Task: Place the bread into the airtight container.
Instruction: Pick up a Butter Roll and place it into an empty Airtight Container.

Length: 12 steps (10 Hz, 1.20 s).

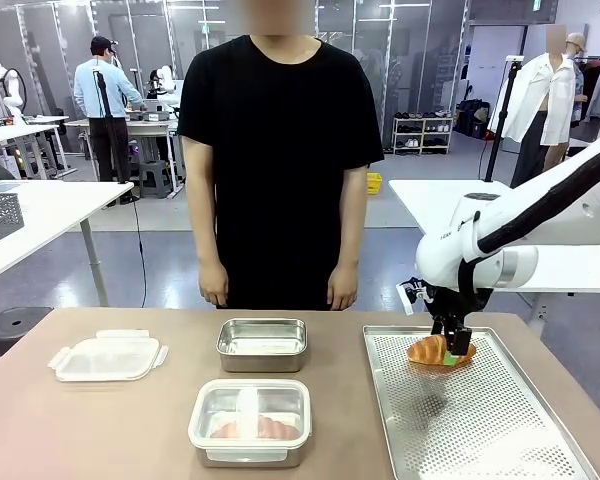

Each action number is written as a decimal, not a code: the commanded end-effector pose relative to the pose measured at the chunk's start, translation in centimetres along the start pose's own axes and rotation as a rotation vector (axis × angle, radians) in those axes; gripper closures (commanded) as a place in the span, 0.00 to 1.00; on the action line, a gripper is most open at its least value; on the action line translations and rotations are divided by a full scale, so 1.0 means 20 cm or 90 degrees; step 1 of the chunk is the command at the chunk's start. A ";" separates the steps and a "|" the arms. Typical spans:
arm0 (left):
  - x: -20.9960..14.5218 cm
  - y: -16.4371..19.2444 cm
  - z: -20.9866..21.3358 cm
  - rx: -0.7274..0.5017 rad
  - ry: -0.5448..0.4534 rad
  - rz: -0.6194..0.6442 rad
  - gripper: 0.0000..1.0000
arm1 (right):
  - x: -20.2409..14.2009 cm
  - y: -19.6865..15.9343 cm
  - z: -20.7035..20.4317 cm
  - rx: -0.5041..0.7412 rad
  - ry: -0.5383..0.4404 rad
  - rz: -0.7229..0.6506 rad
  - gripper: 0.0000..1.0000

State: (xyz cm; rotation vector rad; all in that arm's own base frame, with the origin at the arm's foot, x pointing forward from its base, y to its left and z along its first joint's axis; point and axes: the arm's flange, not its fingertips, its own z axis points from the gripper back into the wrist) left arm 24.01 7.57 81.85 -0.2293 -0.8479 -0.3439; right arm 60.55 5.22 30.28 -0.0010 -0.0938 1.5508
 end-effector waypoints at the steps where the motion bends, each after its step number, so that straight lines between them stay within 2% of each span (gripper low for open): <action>1: 0.01 0.00 0.01 -0.003 -0.003 -0.003 0.00 | 0.02 -0.05 -0.03 -0.017 0.016 -0.012 0.00; 3: 0.01 0.00 0.01 -0.003 -0.003 -0.003 0.00 | 0.02 -0.06 -0.06 -0.026 0.010 -0.039 0.00; 5: 0.01 0.00 0.01 -0.003 -0.003 -0.003 0.00 | 0.03 -0.05 -0.09 -0.017 0.031 -0.024 0.00; 6: 0.01 0.00 0.01 -0.003 -0.003 -0.003 0.00 | 0.03 -0.04 -0.10 -0.016 0.028 -0.022 0.04; 7: 0.01 0.00 0.01 -0.003 -0.003 -0.003 0.00 | 0.03 -0.04 -0.10 -0.018 0.031 -0.017 0.15; 8: 0.01 0.00 0.01 -0.003 -0.003 -0.003 0.00 | 0.03 -0.04 -0.10 -0.019 0.032 -0.014 0.22; 9: 0.01 0.00 0.01 -0.003 -0.003 -0.003 0.00 | 0.03 -0.04 -0.08 -0.016 0.027 -0.014 0.34; 10: 0.01 0.00 0.01 -0.003 -0.003 -0.003 0.00 | 0.03 -0.03 -0.04 -0.011 0.021 -0.016 0.40; 12: 0.01 0.00 0.01 -0.003 -0.003 -0.003 0.00 | 0.05 0.00 0.09 -0.009 0.012 -0.024 0.41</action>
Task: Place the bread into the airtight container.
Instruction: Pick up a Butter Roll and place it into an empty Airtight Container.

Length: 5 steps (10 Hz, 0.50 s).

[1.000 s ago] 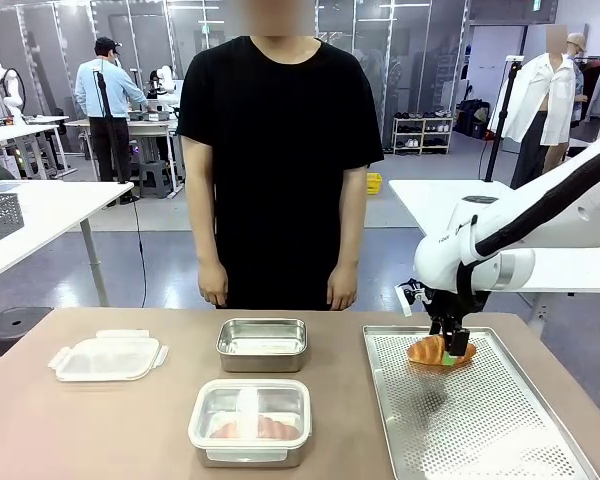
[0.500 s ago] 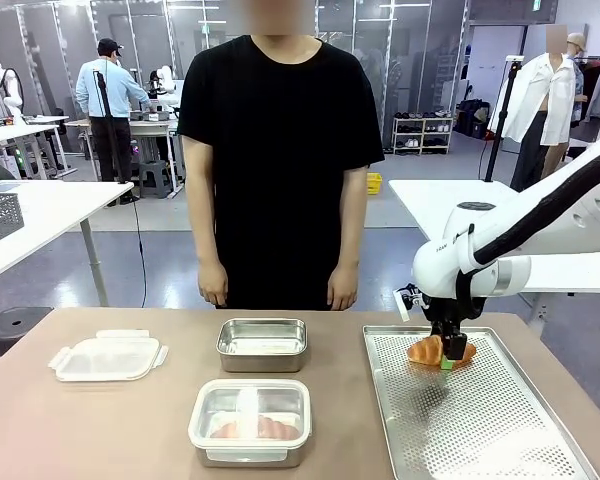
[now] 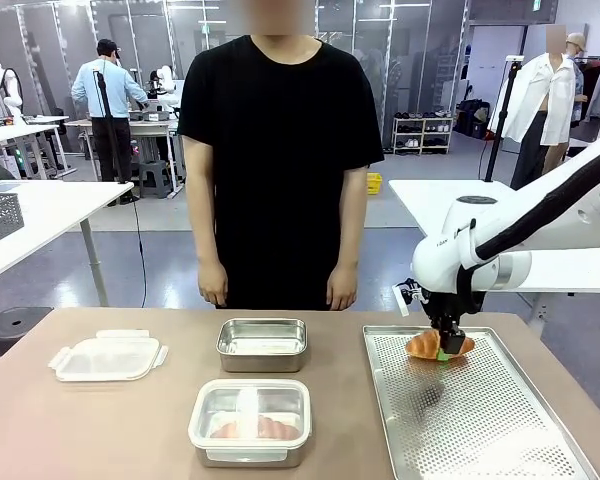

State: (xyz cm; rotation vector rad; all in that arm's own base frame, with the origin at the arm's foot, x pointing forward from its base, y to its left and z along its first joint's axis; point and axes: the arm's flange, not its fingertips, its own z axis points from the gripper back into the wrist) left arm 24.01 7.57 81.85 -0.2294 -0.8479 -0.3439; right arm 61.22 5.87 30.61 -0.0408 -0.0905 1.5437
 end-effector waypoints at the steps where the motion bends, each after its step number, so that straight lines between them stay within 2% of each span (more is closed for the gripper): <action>1: 0.01 0.00 0.01 -0.003 -0.003 -0.003 0.00 | 0.03 0.06 0.17 0.004 -0.004 -0.014 0.41; 5: 0.01 0.00 0.01 -0.003 -0.003 -0.003 0.00 | 0.19 0.15 0.51 -0.018 -0.023 -0.067 0.41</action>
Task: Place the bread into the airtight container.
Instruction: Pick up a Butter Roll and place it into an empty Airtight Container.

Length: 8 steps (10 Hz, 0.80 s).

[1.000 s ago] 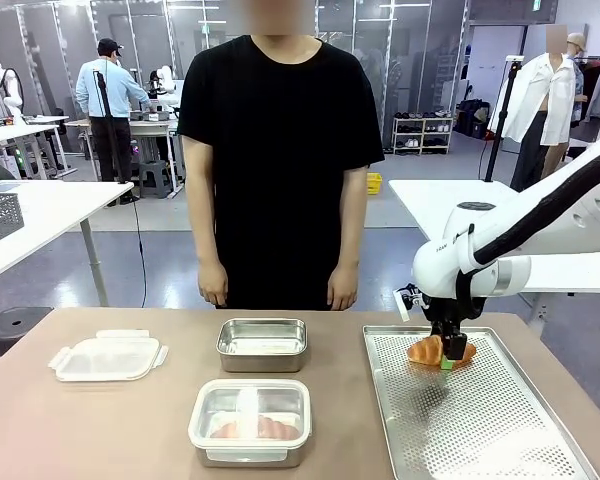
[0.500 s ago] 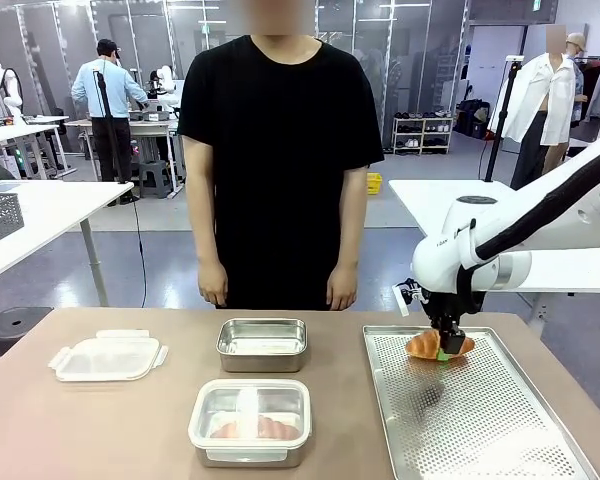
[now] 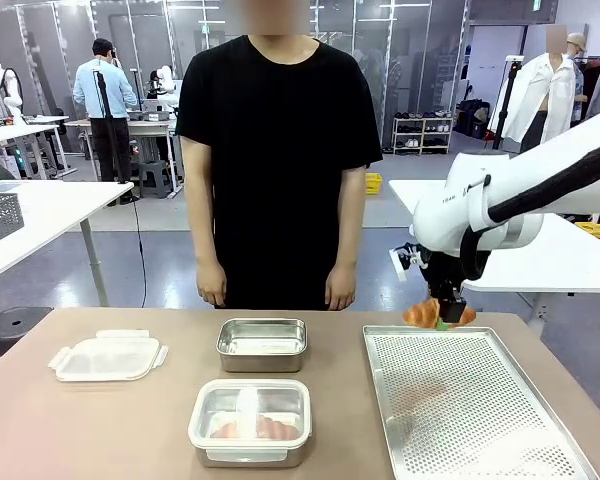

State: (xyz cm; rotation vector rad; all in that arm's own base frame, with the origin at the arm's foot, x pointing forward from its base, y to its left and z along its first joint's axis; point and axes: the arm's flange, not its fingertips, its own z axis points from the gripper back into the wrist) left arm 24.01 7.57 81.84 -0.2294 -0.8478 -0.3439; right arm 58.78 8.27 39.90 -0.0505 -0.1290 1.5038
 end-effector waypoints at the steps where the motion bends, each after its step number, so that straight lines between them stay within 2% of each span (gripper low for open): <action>1: 0.01 0.00 0.01 -0.003 -0.003 -0.003 0.00 | 0.13 0.09 0.11 -0.003 -0.014 -0.052 0.41; 4: 0.01 0.00 0.01 -0.003 -0.003 -0.003 0.00 | 0.34 0.12 0.17 -0.005 0.011 -0.036 0.41; 8: 0.01 0.00 0.01 -0.003 -0.003 -0.003 0.00 | 0.67 0.18 0.20 -0.015 -0.001 -0.055 0.41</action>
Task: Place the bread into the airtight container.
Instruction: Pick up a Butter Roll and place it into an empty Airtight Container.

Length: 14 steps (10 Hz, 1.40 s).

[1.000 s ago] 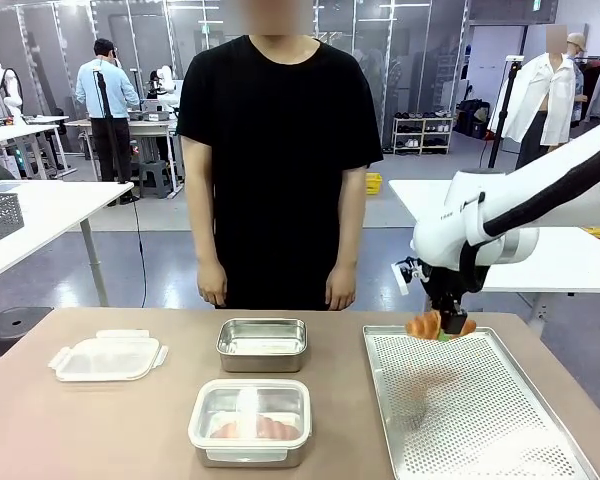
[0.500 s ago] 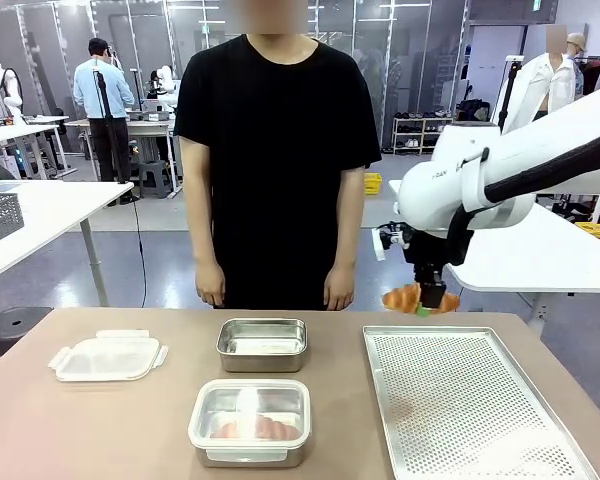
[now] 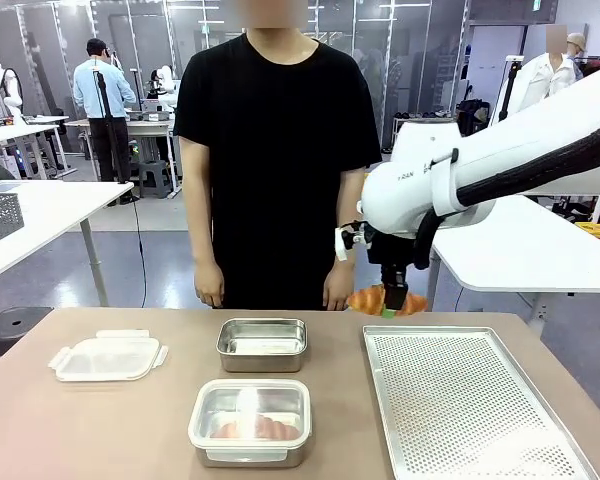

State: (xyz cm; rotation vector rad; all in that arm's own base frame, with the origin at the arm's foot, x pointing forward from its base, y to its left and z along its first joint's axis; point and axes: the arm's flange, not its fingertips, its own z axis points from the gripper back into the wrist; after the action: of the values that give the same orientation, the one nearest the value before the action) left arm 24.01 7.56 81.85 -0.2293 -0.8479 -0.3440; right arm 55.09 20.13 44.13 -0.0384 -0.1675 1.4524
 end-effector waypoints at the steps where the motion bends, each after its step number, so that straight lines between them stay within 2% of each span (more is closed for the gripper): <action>1: 0.01 0.00 0.01 -0.003 -0.003 -0.003 0.00 | 0.19 0.00 -0.01 0.001 0.022 -0.023 0.41; 5: 0.01 0.00 0.01 -0.003 -0.003 -0.003 0.00 | 0.61 0.04 -0.08 -0.011 0.035 -0.033 0.41; 8: 0.01 0.00 0.01 -0.003 -0.003 -0.003 0.00 | 0.85 0.05 -0.18 -0.014 0.043 -0.023 0.41; 11: 0.01 0.00 0.01 -0.003 -0.003 -0.003 0.00 | 1.04 0.02 -0.25 -0.008 0.063 -0.017 0.41; 14: 0.01 0.00 0.01 -0.003 -0.003 -0.003 0.00 | 1.16 -0.01 -0.39 0.008 0.072 -0.001 0.41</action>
State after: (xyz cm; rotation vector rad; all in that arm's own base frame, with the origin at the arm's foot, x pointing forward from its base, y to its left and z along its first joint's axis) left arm 24.01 7.55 81.85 -0.2292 -0.8479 -0.3441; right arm 57.79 42.33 38.75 -0.0883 -0.0754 1.4684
